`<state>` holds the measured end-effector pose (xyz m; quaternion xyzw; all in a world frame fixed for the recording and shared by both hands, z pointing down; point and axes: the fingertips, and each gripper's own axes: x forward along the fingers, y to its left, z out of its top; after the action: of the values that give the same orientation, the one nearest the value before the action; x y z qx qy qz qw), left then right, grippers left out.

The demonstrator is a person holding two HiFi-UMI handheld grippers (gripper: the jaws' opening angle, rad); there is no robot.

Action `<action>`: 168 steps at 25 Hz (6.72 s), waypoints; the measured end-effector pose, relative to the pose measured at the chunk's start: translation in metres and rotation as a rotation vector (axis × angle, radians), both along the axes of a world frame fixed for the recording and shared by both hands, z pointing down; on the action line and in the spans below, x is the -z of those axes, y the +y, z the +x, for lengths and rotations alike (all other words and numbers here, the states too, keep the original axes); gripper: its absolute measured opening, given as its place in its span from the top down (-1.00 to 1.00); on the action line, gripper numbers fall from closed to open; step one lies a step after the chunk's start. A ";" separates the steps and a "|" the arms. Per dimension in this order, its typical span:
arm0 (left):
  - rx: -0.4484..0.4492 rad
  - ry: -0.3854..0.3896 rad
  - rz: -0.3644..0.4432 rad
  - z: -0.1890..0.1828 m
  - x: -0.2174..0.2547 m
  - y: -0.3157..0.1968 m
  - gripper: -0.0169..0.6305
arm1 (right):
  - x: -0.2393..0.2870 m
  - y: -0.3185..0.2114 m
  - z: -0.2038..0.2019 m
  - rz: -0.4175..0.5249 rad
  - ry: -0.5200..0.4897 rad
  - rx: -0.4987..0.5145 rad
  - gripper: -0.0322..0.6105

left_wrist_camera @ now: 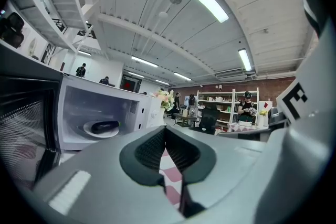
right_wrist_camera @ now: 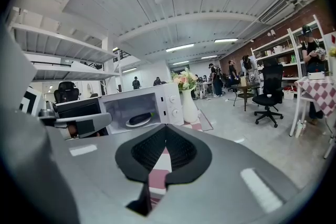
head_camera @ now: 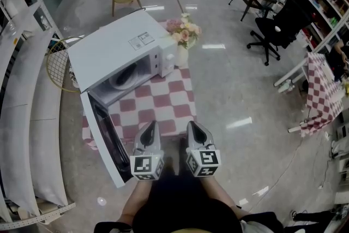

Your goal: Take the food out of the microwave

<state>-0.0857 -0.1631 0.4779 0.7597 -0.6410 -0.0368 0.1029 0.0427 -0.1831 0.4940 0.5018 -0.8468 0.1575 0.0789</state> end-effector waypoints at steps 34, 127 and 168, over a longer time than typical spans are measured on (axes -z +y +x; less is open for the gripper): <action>0.208 0.009 -0.056 -0.030 -0.014 -0.050 0.92 | -0.011 -0.076 -0.042 -0.043 0.015 0.224 0.90; 0.645 1.100 0.040 -0.154 -0.130 -0.146 0.92 | -0.062 -0.184 -0.128 -0.127 0.089 0.755 0.90; 0.649 1.435 0.130 -0.182 -0.155 -0.166 0.74 | -0.078 -0.194 -0.118 -0.147 0.118 0.731 0.90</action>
<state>-0.2675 -0.3289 0.6332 0.3298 -0.6043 -0.5835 0.4308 -0.0755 -0.3776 0.5723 0.1675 -0.9505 0.1502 0.2143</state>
